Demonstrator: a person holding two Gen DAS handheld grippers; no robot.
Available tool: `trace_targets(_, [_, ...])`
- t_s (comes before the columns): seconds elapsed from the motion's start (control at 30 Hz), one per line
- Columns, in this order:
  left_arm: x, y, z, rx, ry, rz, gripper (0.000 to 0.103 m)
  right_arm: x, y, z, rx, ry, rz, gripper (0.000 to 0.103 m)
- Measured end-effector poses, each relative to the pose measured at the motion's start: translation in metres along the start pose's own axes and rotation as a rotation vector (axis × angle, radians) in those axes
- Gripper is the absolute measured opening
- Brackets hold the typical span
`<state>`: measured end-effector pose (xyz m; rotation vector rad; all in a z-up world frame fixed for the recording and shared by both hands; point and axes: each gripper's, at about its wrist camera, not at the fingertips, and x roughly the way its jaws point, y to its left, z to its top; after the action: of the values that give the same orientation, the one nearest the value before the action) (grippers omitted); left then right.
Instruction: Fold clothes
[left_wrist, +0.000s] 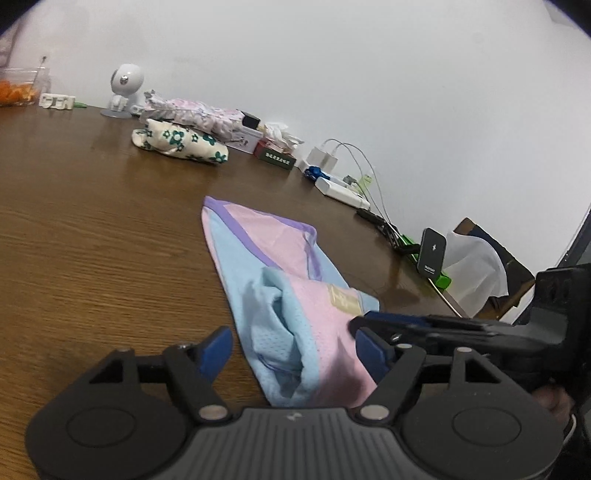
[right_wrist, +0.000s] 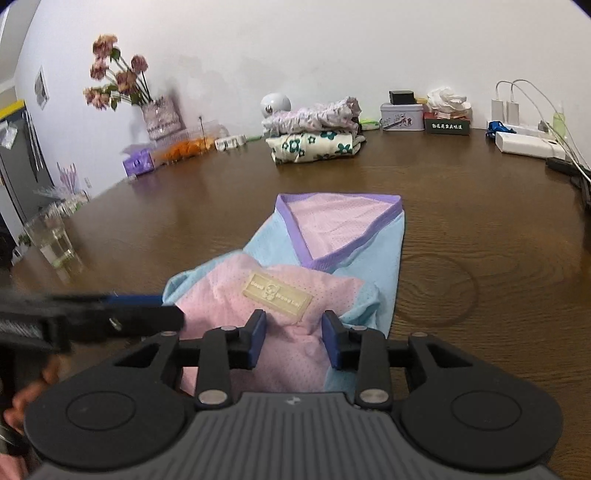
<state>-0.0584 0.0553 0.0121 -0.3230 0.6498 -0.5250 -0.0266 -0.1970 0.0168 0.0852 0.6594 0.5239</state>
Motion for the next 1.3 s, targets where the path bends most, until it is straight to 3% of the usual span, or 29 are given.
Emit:
trace_targets(0.2, [0.004,0.002,0.005,0.016,0.01,-0.021,0.072,-0.034,-0.014,-0.009,0.018,-0.028,0.048,0.041])
trace_targets(0.27, [0.003,-0.002,0.005,0.025,0.025,-0.063,0.07,-0.036,-0.018,-0.015,0.045,-0.013,0.065,0.041])
trace_targets(0.37, [0.005,-0.008,0.004,0.045,0.054,-0.097,0.052,-0.032,-0.022,-0.019,0.082,0.006,0.087,0.04])
trace_targets(0.43, [0.013,-0.01,0.002,0.041,0.102,-0.099,0.007,-0.028,-0.024,-0.02,0.107,0.014,0.1,0.033])
trace_targets(0.53, [0.015,-0.008,0.002,-0.014,0.117,-0.1,0.008,-0.025,-0.028,-0.019,0.157,-0.002,0.138,0.01])
trace_targets(0.57, [0.014,-0.007,0.003,-0.028,0.113,-0.109,0.008,-0.026,-0.029,-0.017,0.174,-0.018,0.147,0.009])
trace_targets(0.7, [0.017,-0.003,0.003,-0.082,0.116,-0.118,0.008,-0.025,-0.028,-0.012,0.177,-0.042,0.135,0.008])
trace_targets(0.77, [0.022,0.0,0.0,-0.108,0.128,-0.108,0.009,-0.015,-0.03,-0.013,0.19,-0.009,0.117,0.01])
trace_targets(0.83, [0.022,0.003,0.0,-0.13,0.126,-0.099,0.018,-0.011,-0.031,-0.013,0.196,0.0,0.097,0.017])
trace_targets(0.9, [0.012,0.003,0.005,-0.109,0.105,-0.087,0.024,-0.019,-0.028,-0.011,0.175,-0.028,0.075,0.023])
trace_targets(1.0, [0.006,0.004,0.016,-0.091,0.086,-0.067,0.024,-0.035,-0.025,-0.003,0.122,-0.087,0.048,0.025])
trace_targets(1.07, [0.017,0.001,0.021,-0.081,0.099,-0.057,0.024,-0.035,-0.024,0.003,0.099,-0.091,0.046,0.024])
trace_targets(1.1, [0.022,-0.001,0.023,-0.076,0.106,-0.053,0.018,-0.027,-0.023,0.006,0.095,-0.075,0.042,0.023])
trace_targets(1.13, [0.027,-0.002,0.025,-0.072,0.113,-0.048,0.004,-0.019,-0.022,0.008,0.092,-0.059,0.038,0.018])
trace_targets(1.3, [0.034,0.013,0.018,-0.174,0.135,-0.05,0.007,0.02,-0.022,0.018,0.101,0.012,0.022,0.013])
